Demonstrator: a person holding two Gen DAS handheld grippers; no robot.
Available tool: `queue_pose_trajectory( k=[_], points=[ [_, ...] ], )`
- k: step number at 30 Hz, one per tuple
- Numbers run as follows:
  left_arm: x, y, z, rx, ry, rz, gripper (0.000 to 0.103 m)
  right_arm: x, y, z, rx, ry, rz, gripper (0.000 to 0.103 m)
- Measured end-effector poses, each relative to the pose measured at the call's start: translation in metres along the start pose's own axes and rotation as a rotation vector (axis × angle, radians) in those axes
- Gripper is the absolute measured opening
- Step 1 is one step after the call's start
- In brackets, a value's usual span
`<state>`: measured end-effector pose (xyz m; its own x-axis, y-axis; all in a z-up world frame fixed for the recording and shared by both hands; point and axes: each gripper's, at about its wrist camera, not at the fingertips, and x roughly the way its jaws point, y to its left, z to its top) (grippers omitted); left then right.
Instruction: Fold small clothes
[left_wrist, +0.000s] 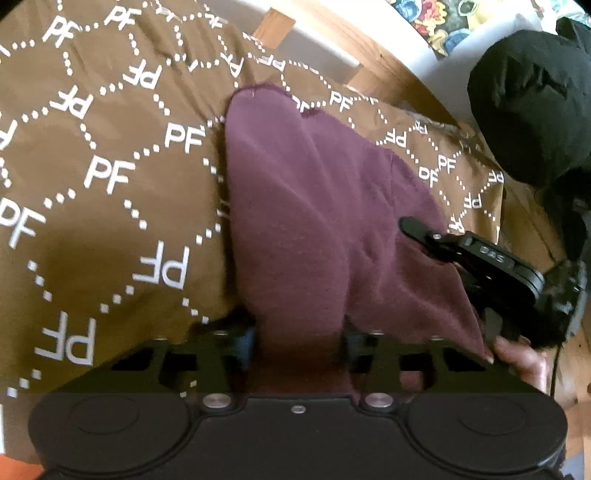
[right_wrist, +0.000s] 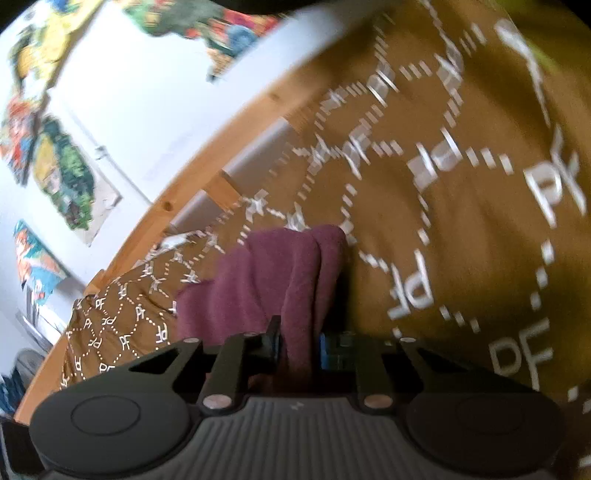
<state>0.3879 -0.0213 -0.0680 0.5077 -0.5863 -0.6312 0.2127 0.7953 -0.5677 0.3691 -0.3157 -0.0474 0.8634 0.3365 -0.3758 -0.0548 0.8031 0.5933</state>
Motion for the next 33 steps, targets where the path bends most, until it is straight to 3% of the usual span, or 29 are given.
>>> queue_pose_trajectory(
  k=[6, 10, 16, 19, 22, 23, 25, 27, 31, 33],
  points=[
    [-0.038, -0.024, 0.007, 0.141, -0.082, 0.02, 0.034, -0.023, 0.056, 0.003, -0.161, -0.132, 0.054, 0.019],
    [-0.078, -0.023, 0.005, 0.213, -0.158, 0.067, 0.034, -0.028, 0.079, -0.002, -0.166, -0.183, 0.147, 0.019],
    [-0.106, 0.018, -0.007, 0.146, -0.148, 0.19, 0.035, 0.017, 0.096, -0.027, -0.107, -0.043, 0.194, 0.019],
    [-0.095, 0.036, -0.015, 0.095, -0.1, 0.243, 0.038, 0.042, 0.098, -0.044, -0.118, 0.062, 0.131, 0.02],
    [-0.091, 0.036, -0.02, 0.084, -0.118, 0.251, 0.046, 0.049, 0.089, -0.05, -0.115, 0.107, 0.044, 0.023],
    [-0.091, 0.034, -0.02, 0.079, -0.12, 0.256, 0.049, 0.047, 0.085, -0.049, -0.096, 0.114, 0.038, 0.03],
    [-0.089, 0.032, -0.019, 0.074, -0.121, 0.281, 0.068, 0.039, 0.078, -0.046, -0.067, 0.114, 0.017, 0.043],
    [-0.09, 0.028, -0.02, 0.089, -0.119, 0.308, 0.081, 0.026, 0.074, -0.042, -0.061, 0.097, 0.013, 0.065],
    [-0.102, 0.019, -0.023, 0.086, -0.159, 0.37, 0.1, -0.003, 0.082, -0.04, -0.115, 0.061, -0.005, 0.08],
    [-0.114, 0.009, -0.026, 0.103, -0.208, 0.394, 0.102, -0.02, 0.092, -0.041, -0.166, 0.031, -0.016, 0.087]
  ],
)
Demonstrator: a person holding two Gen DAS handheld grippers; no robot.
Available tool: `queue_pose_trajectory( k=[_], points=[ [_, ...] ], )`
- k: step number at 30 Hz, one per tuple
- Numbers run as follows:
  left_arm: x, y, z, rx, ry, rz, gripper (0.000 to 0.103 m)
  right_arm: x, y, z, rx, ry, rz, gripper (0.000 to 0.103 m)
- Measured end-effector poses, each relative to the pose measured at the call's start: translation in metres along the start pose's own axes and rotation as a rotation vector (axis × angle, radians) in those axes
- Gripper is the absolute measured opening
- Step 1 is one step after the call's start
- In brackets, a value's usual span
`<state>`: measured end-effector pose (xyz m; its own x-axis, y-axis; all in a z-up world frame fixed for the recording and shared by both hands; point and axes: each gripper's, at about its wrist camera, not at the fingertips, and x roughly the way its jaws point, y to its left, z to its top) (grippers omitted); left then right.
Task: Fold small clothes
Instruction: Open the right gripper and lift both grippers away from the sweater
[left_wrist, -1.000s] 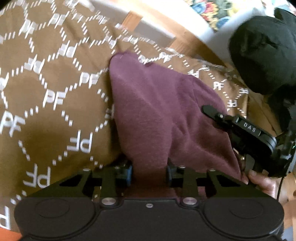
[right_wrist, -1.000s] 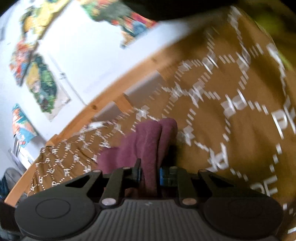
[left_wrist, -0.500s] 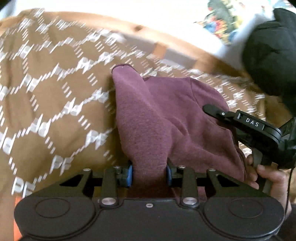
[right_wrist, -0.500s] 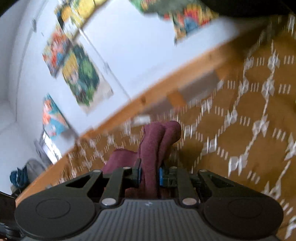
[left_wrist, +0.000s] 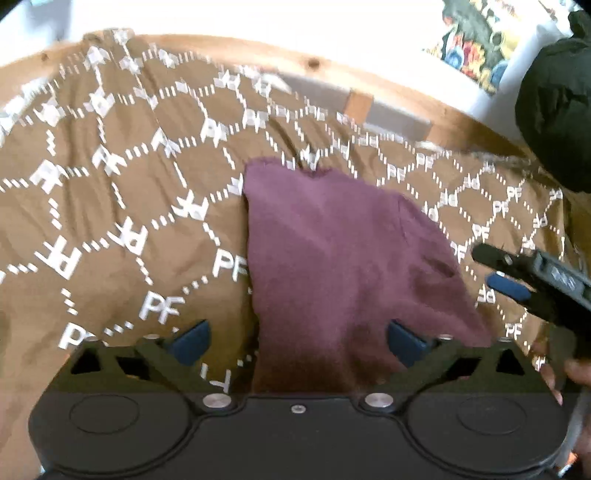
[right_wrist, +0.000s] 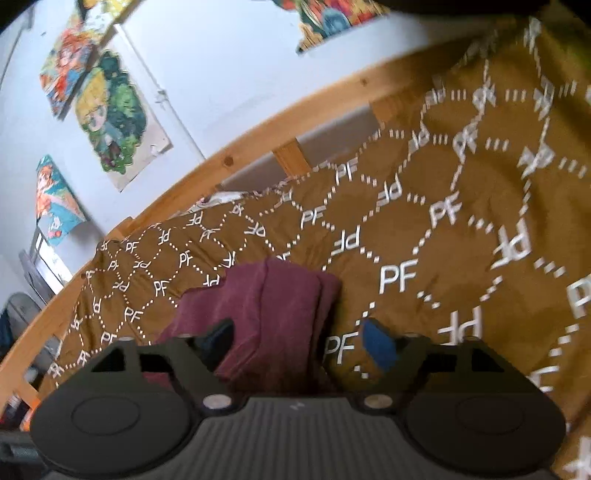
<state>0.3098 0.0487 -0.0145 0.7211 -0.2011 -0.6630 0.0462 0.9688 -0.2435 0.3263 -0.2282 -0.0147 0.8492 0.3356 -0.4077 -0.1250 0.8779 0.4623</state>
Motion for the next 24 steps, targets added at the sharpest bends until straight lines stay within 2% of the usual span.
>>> queue_pose_trajectory(
  k=[5, 10, 14, 19, 24],
  points=[
    [-0.046, -0.02, 0.003, 0.069, -0.13, 0.06, 0.102, -0.05, 0.031, -0.002, -0.111, -0.083, -0.011, 0.097],
    [-0.09, -0.043, -0.001, 0.126, -0.246, 0.106, 0.102, -0.096, 0.059, 0.001, -0.169, -0.161, -0.023, 0.101],
    [-0.123, -0.057, -0.007, 0.176, -0.308, 0.123, 0.102, -0.134, 0.077, 0.0, -0.183, -0.248, -0.023, 0.103],
    [-0.156, -0.062, -0.026, 0.21, -0.355, 0.149, 0.102, -0.17, 0.093, -0.017, -0.234, -0.351, -0.062, 0.103],
    [-0.181, -0.054, -0.043, 0.175, -0.382, 0.191, 0.102, -0.197, 0.102, -0.033, -0.208, -0.371, -0.083, 0.103]
  ],
)
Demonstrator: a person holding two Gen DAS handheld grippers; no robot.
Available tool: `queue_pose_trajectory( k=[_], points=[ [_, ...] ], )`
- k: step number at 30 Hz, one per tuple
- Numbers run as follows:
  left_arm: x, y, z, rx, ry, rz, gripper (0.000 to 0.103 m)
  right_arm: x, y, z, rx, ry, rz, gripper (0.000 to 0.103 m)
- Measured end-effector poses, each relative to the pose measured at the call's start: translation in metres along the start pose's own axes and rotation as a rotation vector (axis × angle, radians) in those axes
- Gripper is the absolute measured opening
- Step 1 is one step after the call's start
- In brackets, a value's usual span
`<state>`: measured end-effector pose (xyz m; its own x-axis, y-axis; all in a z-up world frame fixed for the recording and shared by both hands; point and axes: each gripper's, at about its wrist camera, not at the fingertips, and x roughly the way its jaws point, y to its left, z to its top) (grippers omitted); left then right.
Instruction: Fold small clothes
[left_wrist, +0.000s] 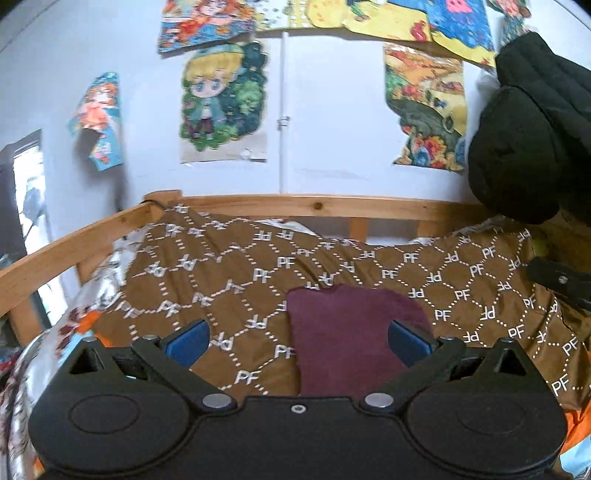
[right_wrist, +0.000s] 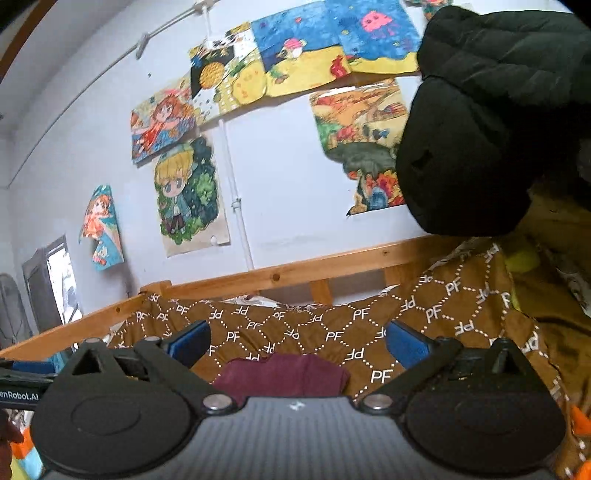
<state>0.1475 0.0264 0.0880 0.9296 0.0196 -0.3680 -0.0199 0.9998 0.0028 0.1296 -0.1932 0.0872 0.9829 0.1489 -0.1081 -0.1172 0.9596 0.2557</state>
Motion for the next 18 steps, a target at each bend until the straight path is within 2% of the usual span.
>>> queue_pose_trajectory(
  k=[4, 7, 11, 18],
  points=[
    [-0.021, 0.01, -0.014, -0.006, -0.017, 0.058, 0.102, -0.023, 0.005, -0.005, 0.008, 0.038, -0.022, 0.103],
    [-0.03, 0.013, -0.025, 0.024, 0.019, 0.1, 0.102, -0.04, 0.005, -0.011, 0.026, 0.083, -0.031, 0.103],
    [-0.042, 0.021, -0.036, 0.034, 0.067, 0.067, 0.102, -0.057, 0.009, -0.018, 0.041, 0.134, -0.064, 0.103],
    [-0.037, 0.03, -0.051, 0.0, 0.101, 0.026, 0.102, -0.078, 0.021, -0.046, -0.057, 0.173, -0.061, 0.103]
  ],
)
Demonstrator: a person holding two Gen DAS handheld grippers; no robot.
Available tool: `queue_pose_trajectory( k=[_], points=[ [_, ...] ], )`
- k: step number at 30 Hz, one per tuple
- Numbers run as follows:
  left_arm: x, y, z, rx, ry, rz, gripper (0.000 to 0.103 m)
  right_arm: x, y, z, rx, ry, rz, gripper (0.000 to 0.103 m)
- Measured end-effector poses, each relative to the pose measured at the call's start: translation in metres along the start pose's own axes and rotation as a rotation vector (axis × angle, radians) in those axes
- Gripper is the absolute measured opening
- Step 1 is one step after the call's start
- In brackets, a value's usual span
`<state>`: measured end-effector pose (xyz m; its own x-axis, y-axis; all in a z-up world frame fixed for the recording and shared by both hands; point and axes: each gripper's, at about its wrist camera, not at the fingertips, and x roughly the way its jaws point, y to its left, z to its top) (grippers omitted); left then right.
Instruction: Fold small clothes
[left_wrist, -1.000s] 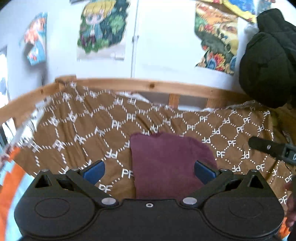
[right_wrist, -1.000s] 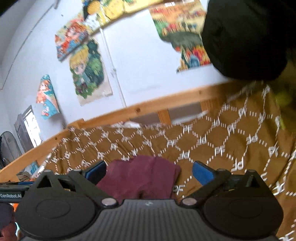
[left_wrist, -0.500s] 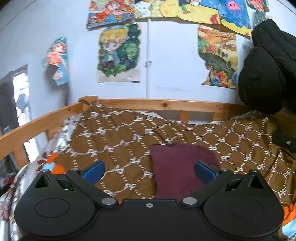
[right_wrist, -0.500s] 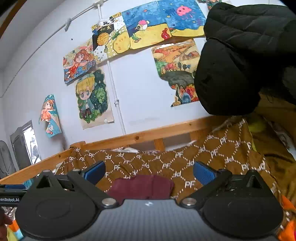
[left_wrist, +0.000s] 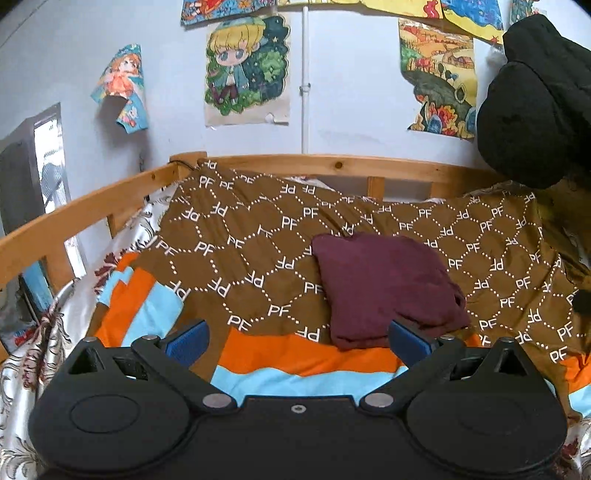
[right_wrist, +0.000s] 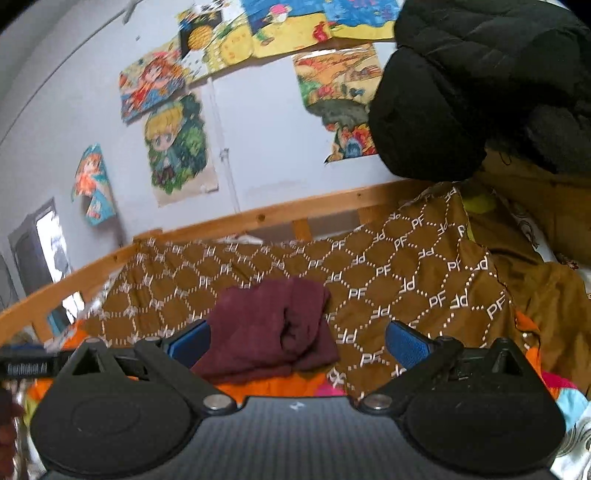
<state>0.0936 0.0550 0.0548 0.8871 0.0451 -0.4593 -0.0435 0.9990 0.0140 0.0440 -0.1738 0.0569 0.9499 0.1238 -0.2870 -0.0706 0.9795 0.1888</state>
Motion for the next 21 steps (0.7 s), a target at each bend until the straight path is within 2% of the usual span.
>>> queue_pose_trajectory(
  k=[3, 12, 21],
  points=[
    [0.009, -0.003, -0.003, 0.021, 0.001, 0.007, 0.102, 0.004, 0.007, -0.01, -0.073, 0.02, 0.009, 0.103],
    [0.018, 0.002, -0.011, 0.02, 0.021, 0.028, 0.102, 0.025, 0.013, -0.016, -0.064, 0.104, 0.062, 0.103],
    [0.021, 0.007, -0.017, 0.006, 0.043, 0.029, 0.102, 0.027, 0.012, -0.015, -0.055, 0.117, 0.055, 0.103]
  ],
)
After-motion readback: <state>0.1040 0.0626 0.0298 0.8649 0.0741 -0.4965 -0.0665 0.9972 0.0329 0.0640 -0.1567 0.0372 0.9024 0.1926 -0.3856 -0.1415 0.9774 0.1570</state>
